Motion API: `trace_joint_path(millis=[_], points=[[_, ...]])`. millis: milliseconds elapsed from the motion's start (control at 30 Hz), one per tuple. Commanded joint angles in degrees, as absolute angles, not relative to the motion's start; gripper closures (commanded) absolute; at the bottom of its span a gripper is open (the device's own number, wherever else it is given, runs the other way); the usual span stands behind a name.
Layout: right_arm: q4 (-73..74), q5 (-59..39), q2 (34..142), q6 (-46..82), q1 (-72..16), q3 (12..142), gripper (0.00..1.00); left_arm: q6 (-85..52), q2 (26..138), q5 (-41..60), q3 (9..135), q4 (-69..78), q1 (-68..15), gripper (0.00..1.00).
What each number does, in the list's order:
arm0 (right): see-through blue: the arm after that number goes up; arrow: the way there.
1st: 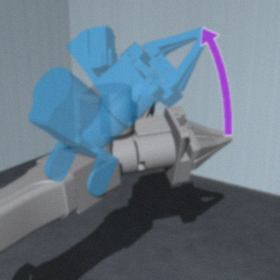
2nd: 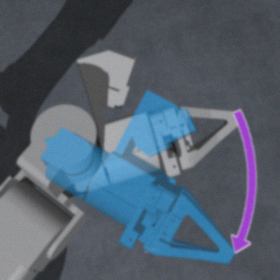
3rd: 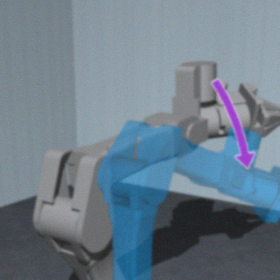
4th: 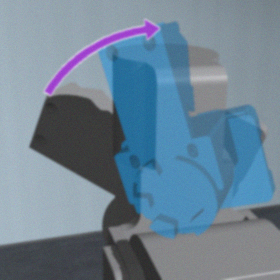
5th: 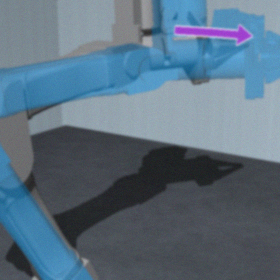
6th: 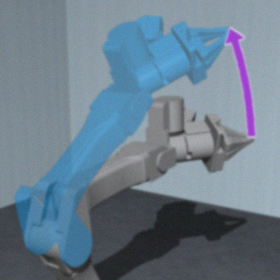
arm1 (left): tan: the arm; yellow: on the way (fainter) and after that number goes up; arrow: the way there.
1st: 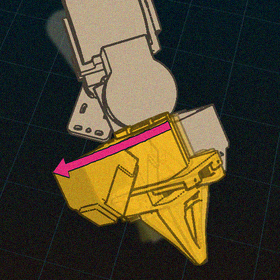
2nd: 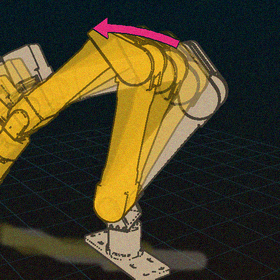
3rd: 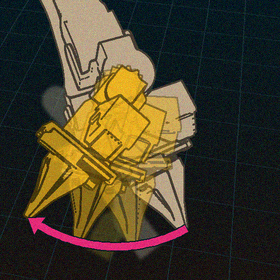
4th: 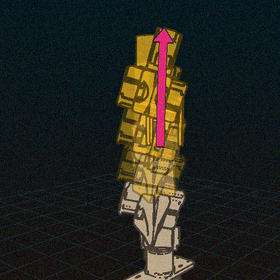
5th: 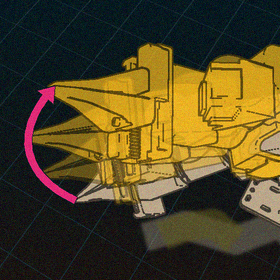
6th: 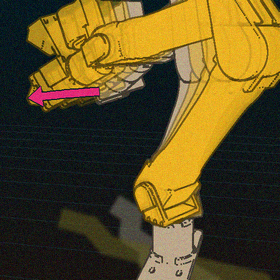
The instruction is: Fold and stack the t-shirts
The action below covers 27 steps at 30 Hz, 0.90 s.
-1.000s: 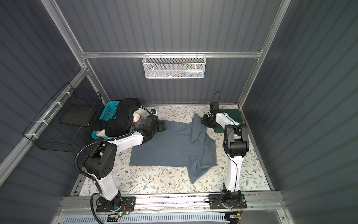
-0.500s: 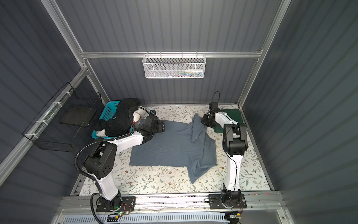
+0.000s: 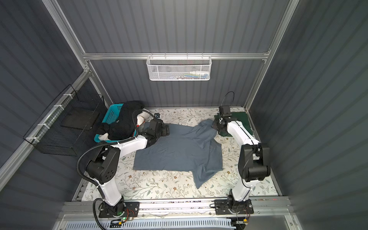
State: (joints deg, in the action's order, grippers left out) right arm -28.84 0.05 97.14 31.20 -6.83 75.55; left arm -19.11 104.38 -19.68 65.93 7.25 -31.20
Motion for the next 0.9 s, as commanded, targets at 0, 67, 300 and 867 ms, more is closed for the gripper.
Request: trace_joint_path(millis=[0,67,300,867], points=[[-30.6,0.88,94.9,33.04,-9.23,72.09,1.0,-18.63,103.87,-20.32,67.15,6.99,-31.29,0.16],[-32.87,0.83,94.45,32.59,-10.8,71.78,1.0,-18.81,104.26,-20.42,67.44,7.05,-31.29,0.16],[-34.22,-0.49,88.11,33.55,-11.64,67.15,1.0,-18.92,105.3,-20.45,68.17,7.13,-31.29,0.16],[-36.87,-12.78,109.83,15.76,-6.42,88.14,0.51,-13.96,114.76,-19.62,77.92,4.94,-31.27,0.15]])
